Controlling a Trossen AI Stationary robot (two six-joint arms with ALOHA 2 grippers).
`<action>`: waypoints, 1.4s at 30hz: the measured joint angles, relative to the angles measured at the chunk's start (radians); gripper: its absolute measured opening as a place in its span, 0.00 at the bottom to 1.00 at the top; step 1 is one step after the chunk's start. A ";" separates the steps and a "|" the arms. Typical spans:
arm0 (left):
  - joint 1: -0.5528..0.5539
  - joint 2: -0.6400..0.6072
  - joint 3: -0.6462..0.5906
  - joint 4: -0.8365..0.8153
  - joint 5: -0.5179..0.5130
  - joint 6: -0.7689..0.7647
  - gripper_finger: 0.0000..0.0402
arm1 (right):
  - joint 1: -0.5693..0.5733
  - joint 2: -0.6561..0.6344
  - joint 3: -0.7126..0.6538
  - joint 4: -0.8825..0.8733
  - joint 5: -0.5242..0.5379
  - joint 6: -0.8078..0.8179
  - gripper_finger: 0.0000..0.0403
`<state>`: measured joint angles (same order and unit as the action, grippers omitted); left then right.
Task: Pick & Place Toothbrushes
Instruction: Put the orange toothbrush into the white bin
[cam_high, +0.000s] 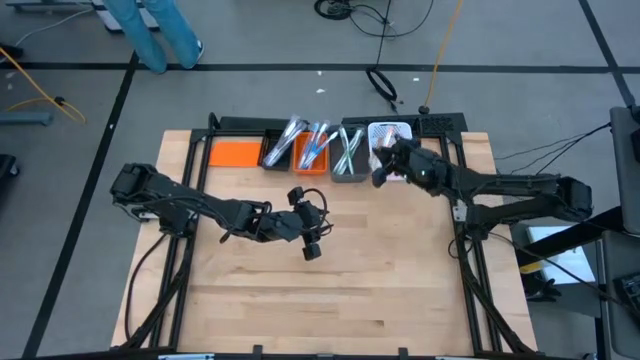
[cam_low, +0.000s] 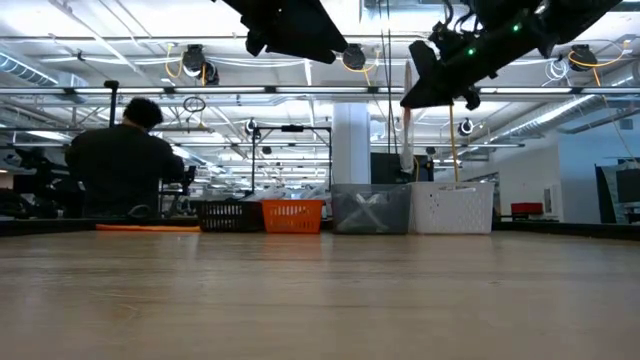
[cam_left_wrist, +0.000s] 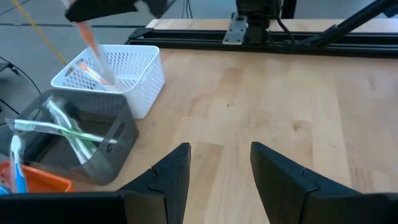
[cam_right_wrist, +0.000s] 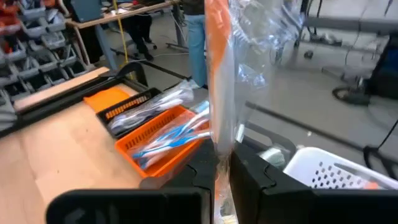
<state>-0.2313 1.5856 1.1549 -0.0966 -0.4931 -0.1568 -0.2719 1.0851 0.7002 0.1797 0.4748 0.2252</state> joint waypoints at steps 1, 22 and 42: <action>0.000 0.000 0.000 -0.001 0.000 -0.003 0.42 | -0.032 0.000 0.000 0.002 -0.031 0.006 0.04; 0.001 0.000 0.000 -0.043 -0.001 -0.022 0.42 | -0.441 0.000 -0.118 0.024 -0.407 0.235 0.04; 0.001 0.000 0.000 -0.041 -0.002 -0.024 0.42 | -0.508 0.000 -0.206 0.105 -0.479 0.315 0.08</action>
<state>-0.2302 1.5856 1.1549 -0.1379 -0.4953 -0.1805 -0.7795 1.0847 0.4942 0.2844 -0.0038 0.5397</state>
